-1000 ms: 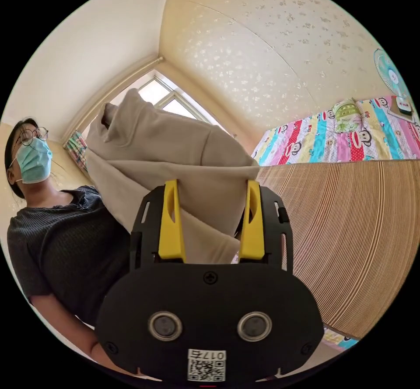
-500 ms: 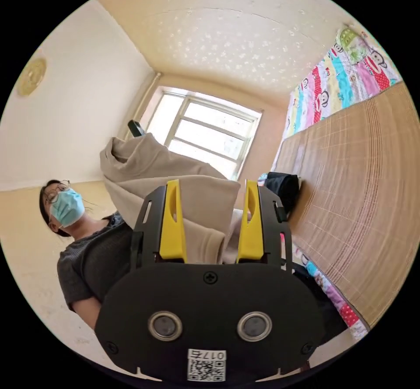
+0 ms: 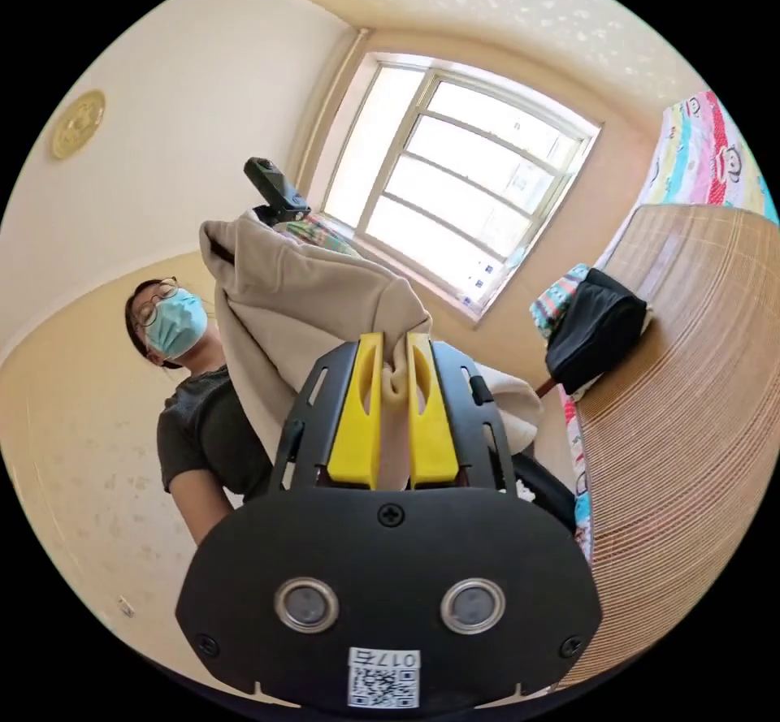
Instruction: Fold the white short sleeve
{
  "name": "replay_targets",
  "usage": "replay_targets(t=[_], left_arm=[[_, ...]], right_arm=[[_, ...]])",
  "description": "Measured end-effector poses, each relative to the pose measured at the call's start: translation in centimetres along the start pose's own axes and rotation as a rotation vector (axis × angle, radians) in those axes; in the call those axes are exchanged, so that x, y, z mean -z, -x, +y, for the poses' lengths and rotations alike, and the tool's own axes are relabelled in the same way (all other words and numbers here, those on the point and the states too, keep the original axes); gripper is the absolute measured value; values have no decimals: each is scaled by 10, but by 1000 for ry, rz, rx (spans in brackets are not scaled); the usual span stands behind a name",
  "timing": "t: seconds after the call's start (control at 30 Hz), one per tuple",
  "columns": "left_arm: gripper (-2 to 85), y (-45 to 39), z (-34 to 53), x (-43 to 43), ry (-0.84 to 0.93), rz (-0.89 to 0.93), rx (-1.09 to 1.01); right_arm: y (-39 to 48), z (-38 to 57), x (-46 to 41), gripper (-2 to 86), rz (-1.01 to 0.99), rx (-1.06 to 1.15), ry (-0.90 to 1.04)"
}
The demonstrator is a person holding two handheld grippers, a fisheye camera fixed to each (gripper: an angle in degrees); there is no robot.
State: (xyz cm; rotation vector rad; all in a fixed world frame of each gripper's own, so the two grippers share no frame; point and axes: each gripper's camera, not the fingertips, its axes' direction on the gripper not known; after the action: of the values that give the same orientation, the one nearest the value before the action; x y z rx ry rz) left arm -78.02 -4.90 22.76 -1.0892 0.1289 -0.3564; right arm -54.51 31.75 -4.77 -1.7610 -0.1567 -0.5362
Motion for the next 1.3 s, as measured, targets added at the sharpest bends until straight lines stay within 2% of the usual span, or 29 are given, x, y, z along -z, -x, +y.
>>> replay_targets(t=[0.03,0.1,0.17,0.2,0.27,0.37,0.47,0.53,0.6,0.7,0.8,0.87,0.93,1.0,1.13,1.2,1.23,1.27,1.3], left_arm=[[53,-19,-9,7,16,-93,-1],[51,-60,-22,18,53,-286,-14],[51,-124,-32,34,106,-589,-32],[51,-140,-33,38,108,-670,-32],[50,-194,-28,58,82,-1010,27],[46,-225,-16,78,77,-1355,206],[43,-222,0,88,96,-1567,313],[42,-214,8,92,82,-1567,332],[41,-214,11,89,40,-1548,287],[41,-234,0,72,-45,-1501,119],[42,-262,-30,44,-69,-1466,-56],[42,-281,-67,28,-78,-1544,-127],[41,-287,-98,35,-106,-1637,-94],[41,-284,-123,64,-156,-1741,7],[42,-245,-145,224,-314,-1868,380],[46,-222,-136,315,-406,-1892,513],[57,-211,-123,371,-457,-1903,561],[77,-207,-104,419,-490,-1901,597],[82,-206,-91,442,-521,-1897,651]], right_arm=[[12,0,12,39,65,12,-46],[77,3,67,29,270,95,-268],[136,9,103,26,431,159,-422],[175,13,116,24,543,189,-498],[226,21,128,22,627,265,-617],[285,31,132,21,667,357,-749],[313,30,123,19,696,407,-762],[319,29,117,18,699,411,-757],[320,36,115,16,610,438,-797],[325,48,117,15,456,515,-863],[348,46,114,13,430,573,-920],[364,31,115,12,469,553,-951],[373,7,121,12,521,509,-960],[367,-37,137,12,661,396,-941],[296,-119,186,14,971,95,-874],[208,-179,231,17,1251,-123,-762],[185,-191,240,18,1318,-151,-722],[135,-209,255,19,1441,-209,-590],[85,-216,269,20,1522,-370,-501]])
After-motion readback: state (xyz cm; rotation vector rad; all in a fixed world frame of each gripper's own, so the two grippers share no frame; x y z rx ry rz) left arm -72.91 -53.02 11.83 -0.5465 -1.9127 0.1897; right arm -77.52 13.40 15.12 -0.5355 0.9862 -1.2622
